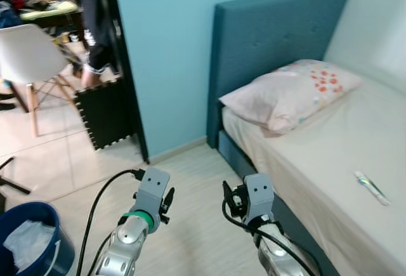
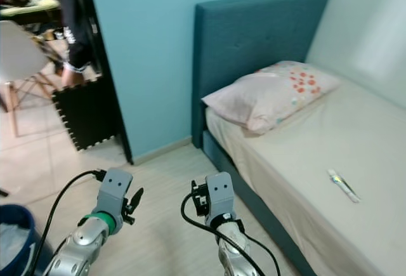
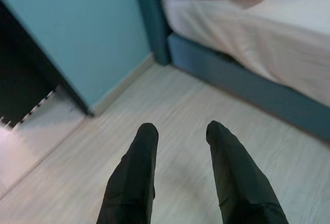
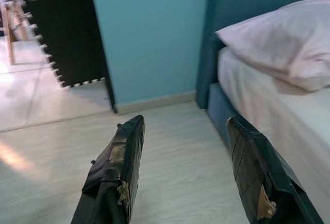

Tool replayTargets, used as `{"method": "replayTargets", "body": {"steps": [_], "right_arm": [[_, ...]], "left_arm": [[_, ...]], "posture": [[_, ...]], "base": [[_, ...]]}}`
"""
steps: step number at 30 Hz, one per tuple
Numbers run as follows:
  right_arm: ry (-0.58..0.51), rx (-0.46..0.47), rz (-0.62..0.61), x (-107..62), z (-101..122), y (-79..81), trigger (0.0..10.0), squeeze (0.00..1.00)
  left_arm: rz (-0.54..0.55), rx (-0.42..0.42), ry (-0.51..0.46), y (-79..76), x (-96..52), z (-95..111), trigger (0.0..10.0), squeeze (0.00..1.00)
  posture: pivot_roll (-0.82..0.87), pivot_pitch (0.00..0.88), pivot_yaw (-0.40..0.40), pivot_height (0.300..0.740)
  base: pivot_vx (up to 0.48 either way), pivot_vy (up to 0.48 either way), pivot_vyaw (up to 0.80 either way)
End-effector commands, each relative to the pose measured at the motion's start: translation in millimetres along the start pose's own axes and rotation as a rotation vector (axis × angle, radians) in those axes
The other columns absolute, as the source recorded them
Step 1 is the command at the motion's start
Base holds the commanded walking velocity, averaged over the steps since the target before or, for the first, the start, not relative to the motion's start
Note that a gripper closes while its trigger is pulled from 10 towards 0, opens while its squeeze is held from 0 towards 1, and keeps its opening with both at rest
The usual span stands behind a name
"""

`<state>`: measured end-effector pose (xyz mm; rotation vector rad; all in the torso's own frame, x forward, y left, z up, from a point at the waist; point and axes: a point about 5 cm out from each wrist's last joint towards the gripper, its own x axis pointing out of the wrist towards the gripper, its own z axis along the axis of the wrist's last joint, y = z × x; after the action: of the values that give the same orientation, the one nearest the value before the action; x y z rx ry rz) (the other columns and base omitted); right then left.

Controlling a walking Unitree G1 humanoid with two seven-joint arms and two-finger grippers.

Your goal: Clean up the room

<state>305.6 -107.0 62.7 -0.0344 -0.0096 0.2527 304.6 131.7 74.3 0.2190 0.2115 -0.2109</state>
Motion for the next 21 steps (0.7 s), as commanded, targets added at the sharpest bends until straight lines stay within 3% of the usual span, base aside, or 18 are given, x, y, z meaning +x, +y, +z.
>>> {"method": "replayTargets", "body": {"steps": [1, 21], "right_arm": [[0.023, 0.012, -0.003, -2.9, -5.6, 1.4, 10.0, 0.00], [0.022, 0.018, -0.006, -3.6, -6.0, 1.4, 10.0, 0.00]], "left_arm": [[-0.009, 0.004, 0.021, -0.9, -1.1, -6.6, 10.0, 0.00], [-0.024, -0.007, -0.024, -2.5, -1.2, -0.3, 10.0, 0.00]], "posture": [[-0.07, 0.009, 0.078, 0.740], [-0.08, 0.017, 0.081, 0.740]], "base": [[0.000, 0.000, -0.80], [0.000, 0.000, -0.80]]}}
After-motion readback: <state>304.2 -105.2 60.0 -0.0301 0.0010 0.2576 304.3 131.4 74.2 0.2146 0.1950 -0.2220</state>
